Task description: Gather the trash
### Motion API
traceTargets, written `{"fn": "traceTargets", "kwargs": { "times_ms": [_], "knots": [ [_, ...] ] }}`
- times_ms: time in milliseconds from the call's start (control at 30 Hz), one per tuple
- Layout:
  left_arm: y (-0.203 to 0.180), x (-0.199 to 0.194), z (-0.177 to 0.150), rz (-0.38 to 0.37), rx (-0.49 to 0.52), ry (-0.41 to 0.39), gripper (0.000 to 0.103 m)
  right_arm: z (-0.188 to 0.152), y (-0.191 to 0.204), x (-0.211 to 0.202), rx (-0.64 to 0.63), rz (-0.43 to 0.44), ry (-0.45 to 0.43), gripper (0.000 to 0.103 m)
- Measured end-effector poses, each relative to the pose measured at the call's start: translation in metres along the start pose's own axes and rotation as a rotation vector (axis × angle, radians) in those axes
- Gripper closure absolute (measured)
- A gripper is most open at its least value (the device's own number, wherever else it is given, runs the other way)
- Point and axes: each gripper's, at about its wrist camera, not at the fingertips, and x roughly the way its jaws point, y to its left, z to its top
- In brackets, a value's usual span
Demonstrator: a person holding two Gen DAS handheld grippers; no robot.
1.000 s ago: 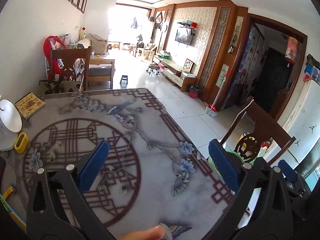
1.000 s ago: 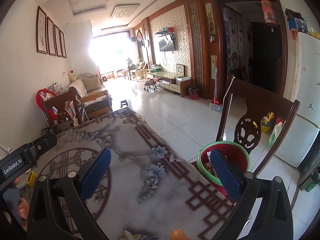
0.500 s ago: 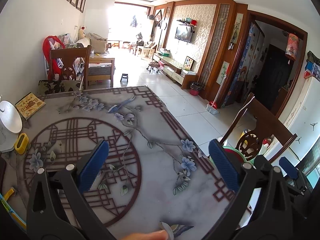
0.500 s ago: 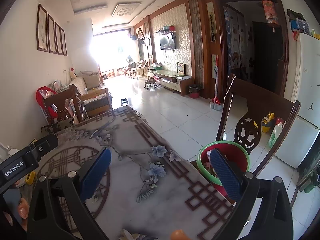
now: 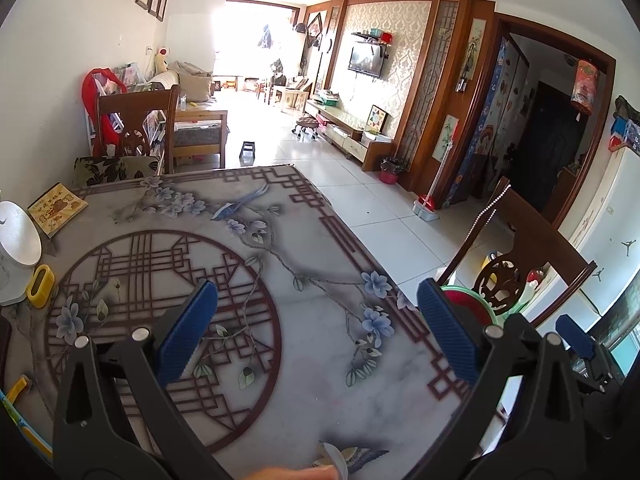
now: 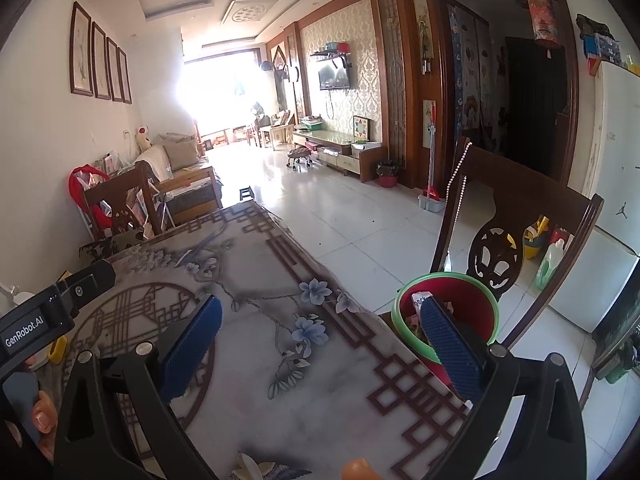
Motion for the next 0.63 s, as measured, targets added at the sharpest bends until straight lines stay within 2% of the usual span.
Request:
{"fn": "traceTargets", "kwargs": {
  "times_ms": [267,433,567,633],
  "knots": [
    [0.005,0.009,-0.002,0.009,-0.014,0.019,0.005,-0.003,0.004,0.013,-0.016,0.006,0.037,0.007],
    [0.018,0.024,-0.006,0.042,-0.03,0.048,0.005,-0.009,0.015,0.037,-0.057,0.024,0.1,0.007],
    [0.049,0.048,-0.02,0.119,-0.077,0.128,0.005,-0.025,0.03,0.073,-0.125,0.049,0.177,0.007],
    [0.079,0.064,-0.034,0.194,-0.116,0.182,0.005,-0.036,0.042,0.096,-0.177,0.077,0.219,0.007]
  ]
}}
